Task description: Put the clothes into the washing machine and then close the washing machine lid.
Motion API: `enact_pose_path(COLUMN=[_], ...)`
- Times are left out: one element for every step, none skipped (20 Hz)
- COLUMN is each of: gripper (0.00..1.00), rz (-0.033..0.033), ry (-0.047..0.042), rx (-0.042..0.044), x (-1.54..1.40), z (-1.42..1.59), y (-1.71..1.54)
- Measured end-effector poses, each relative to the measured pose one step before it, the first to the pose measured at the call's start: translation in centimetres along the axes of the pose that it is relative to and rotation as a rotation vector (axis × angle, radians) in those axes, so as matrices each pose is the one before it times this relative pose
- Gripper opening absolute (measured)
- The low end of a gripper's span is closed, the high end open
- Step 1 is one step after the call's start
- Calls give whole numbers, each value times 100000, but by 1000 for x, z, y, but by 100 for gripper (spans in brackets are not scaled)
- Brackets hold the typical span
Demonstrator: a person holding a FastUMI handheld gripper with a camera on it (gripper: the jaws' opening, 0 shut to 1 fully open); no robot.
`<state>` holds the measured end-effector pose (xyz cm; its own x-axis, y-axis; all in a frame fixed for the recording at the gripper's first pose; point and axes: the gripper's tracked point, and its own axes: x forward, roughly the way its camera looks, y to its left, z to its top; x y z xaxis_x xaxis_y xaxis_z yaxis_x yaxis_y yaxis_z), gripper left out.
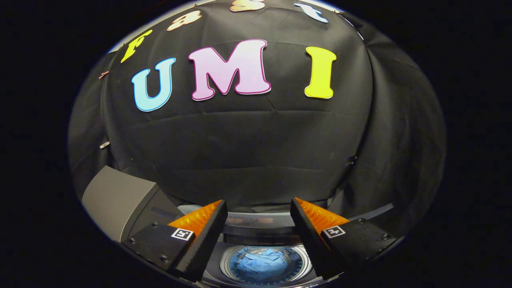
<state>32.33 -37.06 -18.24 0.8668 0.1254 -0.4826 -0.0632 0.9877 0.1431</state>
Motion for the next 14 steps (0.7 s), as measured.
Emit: enact_pose_path(gripper=[100,100,100,100,100,100,100,100,100,100,100,100,100,100], rz=[-153,-58,-122,-201,-175,-120,-92,-49,-52,-86,-13,48,61,42], ry=[-97,-76,6,117,79,-39,44,50,260,460,422,198,150,216], rx=[30,-104,-171,60,21,5,-56,-104,-23,-1,-130,-98,-50,-78], x=[-247,-159,-189,-188,-105,-189,-156,-282,-228,-221,-290,-233,-184,-201], z=[-198,-99,-128,-143,-144,-104,-140,-224,-230,-209,-243,-222,-175,-264], y=[-57,65,17,-49,24,7,55,-30,-2,14,34,-35,15,40])
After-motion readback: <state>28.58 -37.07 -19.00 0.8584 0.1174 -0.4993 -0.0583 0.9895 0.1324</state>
